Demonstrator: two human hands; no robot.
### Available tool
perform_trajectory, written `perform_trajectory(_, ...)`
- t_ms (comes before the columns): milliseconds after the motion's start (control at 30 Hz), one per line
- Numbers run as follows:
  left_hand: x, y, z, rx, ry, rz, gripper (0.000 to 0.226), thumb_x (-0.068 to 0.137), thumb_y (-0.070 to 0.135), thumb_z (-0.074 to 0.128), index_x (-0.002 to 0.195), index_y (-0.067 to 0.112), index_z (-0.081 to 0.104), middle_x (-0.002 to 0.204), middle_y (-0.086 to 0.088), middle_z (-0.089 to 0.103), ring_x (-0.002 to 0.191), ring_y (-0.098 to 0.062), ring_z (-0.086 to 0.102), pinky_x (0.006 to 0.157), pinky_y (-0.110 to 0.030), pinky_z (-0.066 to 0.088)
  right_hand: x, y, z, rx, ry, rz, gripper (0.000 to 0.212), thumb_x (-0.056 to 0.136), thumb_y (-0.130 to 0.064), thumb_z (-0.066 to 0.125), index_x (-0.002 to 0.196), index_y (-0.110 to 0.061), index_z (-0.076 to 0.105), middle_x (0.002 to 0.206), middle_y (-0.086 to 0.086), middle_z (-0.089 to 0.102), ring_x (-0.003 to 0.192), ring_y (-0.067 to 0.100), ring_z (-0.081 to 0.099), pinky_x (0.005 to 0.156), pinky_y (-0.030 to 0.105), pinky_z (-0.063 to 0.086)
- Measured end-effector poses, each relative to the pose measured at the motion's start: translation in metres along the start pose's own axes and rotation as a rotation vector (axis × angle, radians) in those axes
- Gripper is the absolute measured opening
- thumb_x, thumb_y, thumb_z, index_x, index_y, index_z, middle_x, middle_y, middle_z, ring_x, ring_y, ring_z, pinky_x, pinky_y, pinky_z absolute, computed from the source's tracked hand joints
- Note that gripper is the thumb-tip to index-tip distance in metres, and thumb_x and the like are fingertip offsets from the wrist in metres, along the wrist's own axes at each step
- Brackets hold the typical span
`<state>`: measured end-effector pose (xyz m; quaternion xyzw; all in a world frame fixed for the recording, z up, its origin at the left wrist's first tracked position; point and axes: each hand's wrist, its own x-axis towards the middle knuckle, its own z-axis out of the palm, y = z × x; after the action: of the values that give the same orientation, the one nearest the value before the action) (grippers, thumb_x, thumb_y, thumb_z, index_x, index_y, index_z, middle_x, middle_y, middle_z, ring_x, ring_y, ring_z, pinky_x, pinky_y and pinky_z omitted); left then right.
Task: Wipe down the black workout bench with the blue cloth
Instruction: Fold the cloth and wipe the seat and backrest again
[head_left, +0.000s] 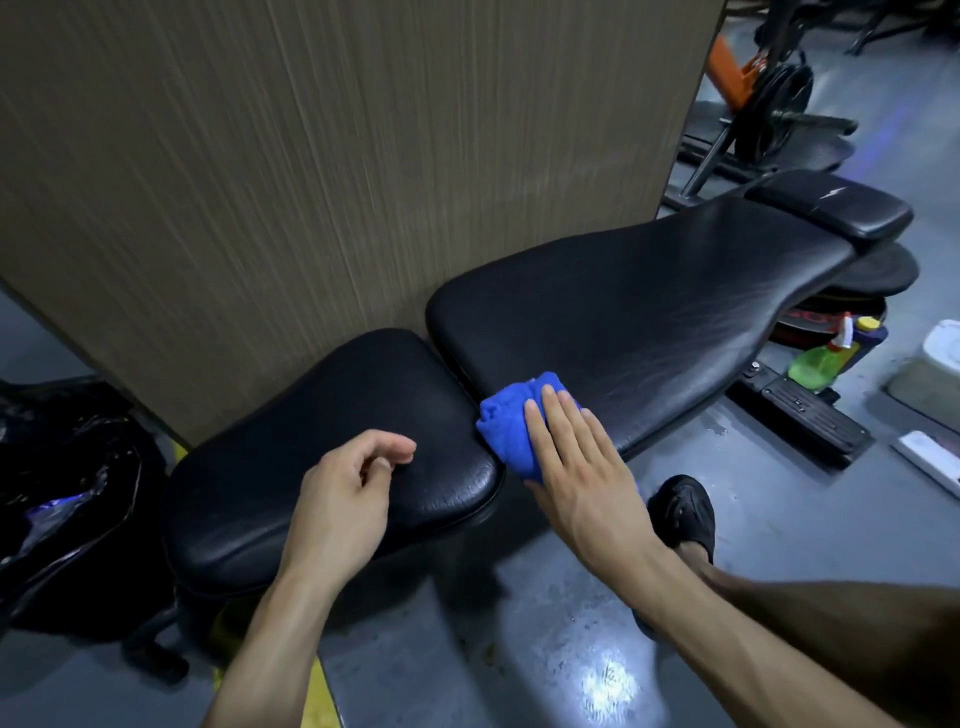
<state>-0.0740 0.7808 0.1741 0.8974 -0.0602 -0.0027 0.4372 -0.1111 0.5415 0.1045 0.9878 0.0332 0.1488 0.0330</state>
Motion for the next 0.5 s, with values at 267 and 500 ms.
perform_trajectory(267, 0.015, 0.025, 0.013, 0.236, -0.095, -0.062, 0.035, 0.096, 0.008, 0.050, 0.097, 0.036, 0.071, 0.096, 0.020, 0.073, 0.101, -0.007, 0.065, 0.090, -0.030, 0.049, 0.044, -0.003, 0.003, 0.089, 0.099, -0.037, 0.074, 0.075, -0.021, 0.072, 0.142, 0.001, 0.049, 0.148, 0.023, 0.047, 0.138, 0.033, 0.046, 0.112, 0.044, 0.040)
perform_trajectory(500, 0.045, 0.098, 0.004, 0.373, -0.248, 0.206, 0.031, 0.099, 0.010, 0.049, 0.111, 0.030, 0.070, 0.104, 0.017, 0.071, 0.101, -0.001, 0.063, 0.083, -0.012, 0.041, -0.022, 0.017, 0.011, 0.372, 0.315, 0.084, 0.065, 0.081, -0.020, 0.053, 0.143, -0.002, 0.049, 0.151, 0.009, 0.047, 0.141, 0.022, 0.042, 0.114, 0.041, 0.035)
